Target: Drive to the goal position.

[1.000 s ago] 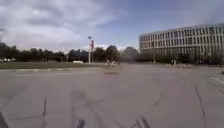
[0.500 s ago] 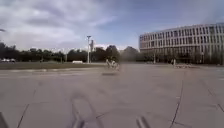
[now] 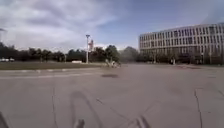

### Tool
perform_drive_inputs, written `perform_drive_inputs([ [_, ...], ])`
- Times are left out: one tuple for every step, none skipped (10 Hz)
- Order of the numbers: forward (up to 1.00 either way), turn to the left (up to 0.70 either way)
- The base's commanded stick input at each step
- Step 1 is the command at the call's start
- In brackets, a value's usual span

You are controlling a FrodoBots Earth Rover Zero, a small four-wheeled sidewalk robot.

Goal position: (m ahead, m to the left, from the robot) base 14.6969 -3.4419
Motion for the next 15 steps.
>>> perform_drive_inputs([
  [1.00, -0.27],
  [1.00, -0.27],
  [1.00, -0.27],
  [1.00, -0.27],
  [1.00, -0.27],
  [1.00, -0.27],
  [1.00, -0.27],
  [1.00, -0.27],
  [1.00, -0.27],
  [1.00, -0.17],
  [1.00, -0.02],
  [1.00, 0.00],
  [1.00, 0.00],
  [1.00, 0.00],
  [1.00, 0.00],
])
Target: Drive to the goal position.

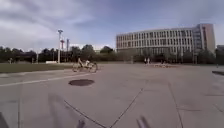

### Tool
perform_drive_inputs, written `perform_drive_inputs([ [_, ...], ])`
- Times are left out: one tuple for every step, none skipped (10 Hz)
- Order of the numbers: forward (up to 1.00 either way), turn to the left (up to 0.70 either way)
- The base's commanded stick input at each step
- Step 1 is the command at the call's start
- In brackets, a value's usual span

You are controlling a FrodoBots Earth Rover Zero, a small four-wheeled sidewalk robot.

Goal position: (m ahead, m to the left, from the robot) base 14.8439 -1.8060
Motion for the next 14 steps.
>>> perform_drive_inputs([
  [1.00, 0.00],
  [1.00, 0.00],
  [1.00, 0.00],
  [1.00, 0.00],
  [1.00, 0.00],
  [1.00, 0.00],
  [1.00, 0.00],
  [1.00, 0.00],
  [1.00, 0.00],
  [1.00, 0.00],
  [1.00, 0.00],
  [1.00, 0.00],
  [1.00, 0.00],
  [1.00, 0.00],
])
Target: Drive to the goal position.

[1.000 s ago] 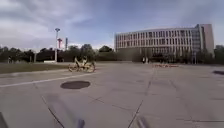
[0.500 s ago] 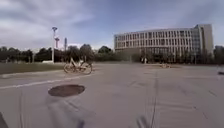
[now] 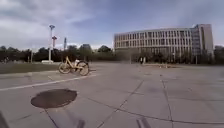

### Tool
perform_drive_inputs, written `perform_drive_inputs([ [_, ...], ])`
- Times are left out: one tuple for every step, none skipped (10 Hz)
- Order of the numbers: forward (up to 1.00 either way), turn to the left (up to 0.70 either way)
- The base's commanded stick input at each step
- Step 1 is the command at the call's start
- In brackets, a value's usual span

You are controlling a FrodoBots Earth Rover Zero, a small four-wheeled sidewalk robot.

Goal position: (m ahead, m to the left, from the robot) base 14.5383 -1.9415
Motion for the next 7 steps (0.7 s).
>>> perform_drive_inputs([
  [1.00, 0.00],
  [1.00, 0.00],
  [1.00, 0.00],
  [1.00, 0.00],
  [1.00, 0.00],
  [1.00, 0.00],
  [1.00, 0.00],
])
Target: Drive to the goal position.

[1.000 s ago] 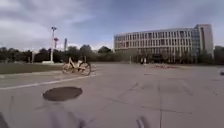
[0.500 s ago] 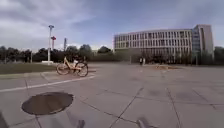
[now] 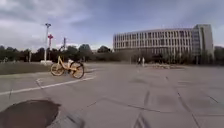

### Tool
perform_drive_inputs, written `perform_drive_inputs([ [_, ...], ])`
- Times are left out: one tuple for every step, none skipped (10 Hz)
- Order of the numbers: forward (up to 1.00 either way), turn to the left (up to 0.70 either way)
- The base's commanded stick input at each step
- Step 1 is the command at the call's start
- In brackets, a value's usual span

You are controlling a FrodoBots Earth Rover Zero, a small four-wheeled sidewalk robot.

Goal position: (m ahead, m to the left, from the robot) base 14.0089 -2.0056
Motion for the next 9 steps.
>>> perform_drive_inputs([
  [1.00, 0.00],
  [1.00, 0.00],
  [1.00, 0.00],
  [1.00, 0.00],
  [1.00, 0.00],
  [1.00, -0.25],
  [1.00, -0.27],
  [1.00, -0.27],
  [1.00, -0.27],
])
